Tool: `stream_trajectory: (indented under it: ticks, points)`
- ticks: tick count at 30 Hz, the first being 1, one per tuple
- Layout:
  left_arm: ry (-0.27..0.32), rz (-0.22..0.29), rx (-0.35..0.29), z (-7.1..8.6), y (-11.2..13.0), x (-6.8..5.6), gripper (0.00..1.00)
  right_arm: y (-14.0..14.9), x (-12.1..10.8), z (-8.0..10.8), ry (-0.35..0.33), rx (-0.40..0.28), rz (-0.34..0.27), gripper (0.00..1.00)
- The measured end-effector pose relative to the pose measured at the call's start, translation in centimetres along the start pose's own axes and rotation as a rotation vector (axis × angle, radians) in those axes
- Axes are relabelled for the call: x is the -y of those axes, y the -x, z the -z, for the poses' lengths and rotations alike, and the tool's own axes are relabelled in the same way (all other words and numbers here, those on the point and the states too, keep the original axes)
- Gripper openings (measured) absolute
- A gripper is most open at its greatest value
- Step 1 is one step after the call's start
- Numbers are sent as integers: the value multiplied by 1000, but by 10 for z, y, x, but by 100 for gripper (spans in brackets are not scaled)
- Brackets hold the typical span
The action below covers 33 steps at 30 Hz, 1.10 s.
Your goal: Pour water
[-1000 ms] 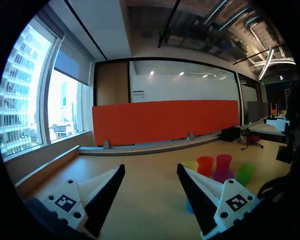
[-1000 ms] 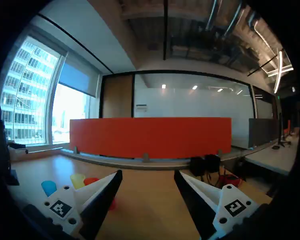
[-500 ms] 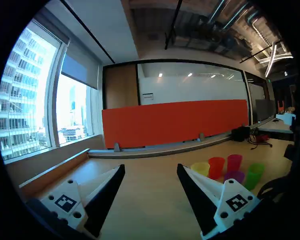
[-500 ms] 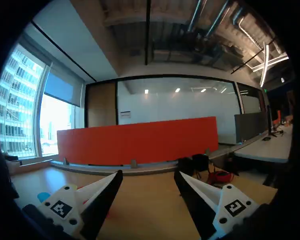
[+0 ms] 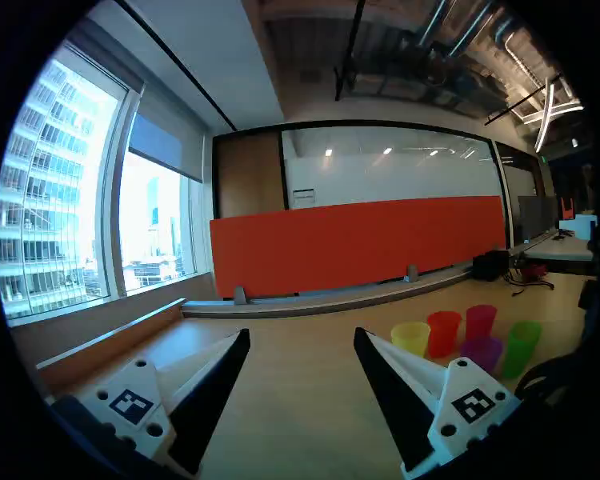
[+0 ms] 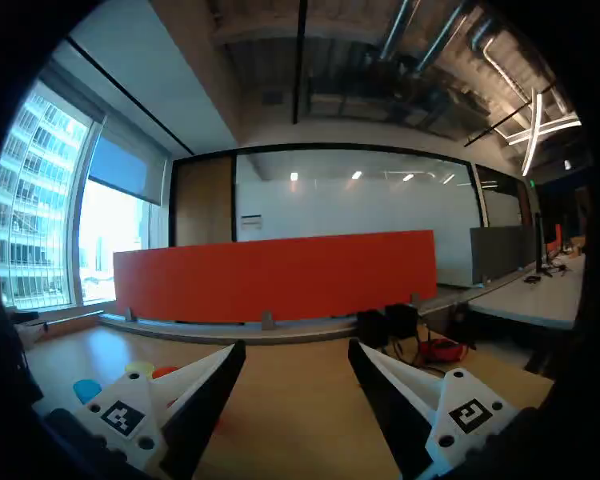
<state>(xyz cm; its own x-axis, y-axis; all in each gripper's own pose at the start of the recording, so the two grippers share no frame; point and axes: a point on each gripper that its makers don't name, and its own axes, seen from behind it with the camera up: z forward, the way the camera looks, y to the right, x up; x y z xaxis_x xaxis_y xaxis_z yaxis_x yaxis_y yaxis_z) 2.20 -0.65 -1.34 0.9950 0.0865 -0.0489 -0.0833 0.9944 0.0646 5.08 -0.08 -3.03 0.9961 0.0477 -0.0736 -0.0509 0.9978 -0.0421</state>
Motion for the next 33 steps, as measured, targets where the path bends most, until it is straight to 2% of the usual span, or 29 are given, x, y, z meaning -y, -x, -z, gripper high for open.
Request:
stream_trajectory:
  ticks: [8,18,33]
  points:
    - [-3,23,-11,-4,10,0,96,-1,7,1,-3,10,6,99]
    - [15,47,-9,-5,27,-8,96,-4,9,1,1,8,31,99]
    - [26,83,-3,-8,43,-6,96,-13,21,0,-16,2,42,99]
